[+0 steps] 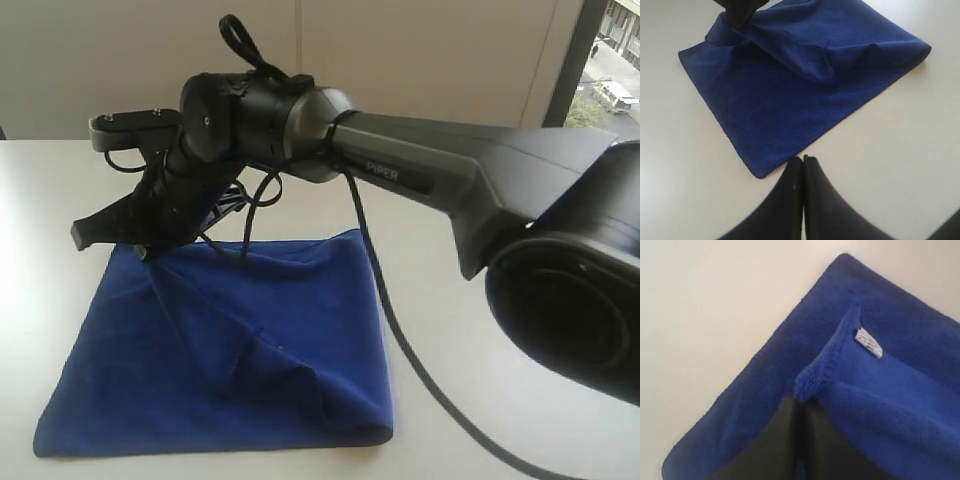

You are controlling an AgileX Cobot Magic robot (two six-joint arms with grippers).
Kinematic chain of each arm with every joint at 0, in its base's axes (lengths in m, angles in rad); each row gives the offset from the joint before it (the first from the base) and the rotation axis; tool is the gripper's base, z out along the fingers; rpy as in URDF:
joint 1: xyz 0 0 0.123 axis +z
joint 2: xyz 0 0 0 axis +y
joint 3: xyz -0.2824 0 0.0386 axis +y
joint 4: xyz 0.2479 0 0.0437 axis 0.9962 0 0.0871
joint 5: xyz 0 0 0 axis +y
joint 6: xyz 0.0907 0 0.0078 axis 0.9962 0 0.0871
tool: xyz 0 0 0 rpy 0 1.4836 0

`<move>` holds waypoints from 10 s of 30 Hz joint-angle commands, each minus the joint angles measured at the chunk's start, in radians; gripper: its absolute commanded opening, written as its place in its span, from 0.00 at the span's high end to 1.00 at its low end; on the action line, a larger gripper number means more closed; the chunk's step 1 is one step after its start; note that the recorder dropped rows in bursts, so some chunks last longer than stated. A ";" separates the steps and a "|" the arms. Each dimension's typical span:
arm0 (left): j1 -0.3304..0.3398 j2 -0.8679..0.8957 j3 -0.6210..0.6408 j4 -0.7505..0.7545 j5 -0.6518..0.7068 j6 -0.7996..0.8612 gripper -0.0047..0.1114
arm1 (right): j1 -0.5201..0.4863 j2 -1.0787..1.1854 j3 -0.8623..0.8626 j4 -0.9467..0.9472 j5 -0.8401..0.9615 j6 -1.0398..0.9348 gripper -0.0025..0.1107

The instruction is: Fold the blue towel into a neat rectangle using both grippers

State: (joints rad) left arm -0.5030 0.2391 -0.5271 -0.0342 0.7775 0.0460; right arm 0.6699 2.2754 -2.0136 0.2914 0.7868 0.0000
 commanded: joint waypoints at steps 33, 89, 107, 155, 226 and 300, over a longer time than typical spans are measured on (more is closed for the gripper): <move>0.002 -0.006 0.049 0.014 -0.022 0.003 0.96 | -0.162 -0.137 0.513 -0.382 0.019 -0.060 0.98; 0.002 0.602 -0.208 -0.077 0.055 0.220 0.96 | -0.355 -0.352 0.851 0.296 -0.128 -0.651 0.81; 0.002 0.602 -0.208 -0.067 0.050 0.220 0.96 | -0.226 -0.381 0.851 0.688 -0.033 -0.921 0.98; 0.002 0.598 -0.204 -0.036 0.052 0.217 0.96 | 0.017 -0.330 0.777 0.845 -0.191 -1.112 0.47; 0.002 1.066 -0.271 0.122 -0.543 0.836 0.75 | 0.066 -0.529 0.779 -0.266 -0.117 -0.490 0.98; 0.418 2.003 -0.998 -1.073 0.217 0.795 0.46 | -0.004 -0.763 0.779 -0.581 -0.048 -0.084 0.98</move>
State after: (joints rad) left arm -0.0830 2.2453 -1.5206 -1.0794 0.9889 0.8268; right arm 0.6695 1.5340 -1.2340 -0.2780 0.7531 -0.0953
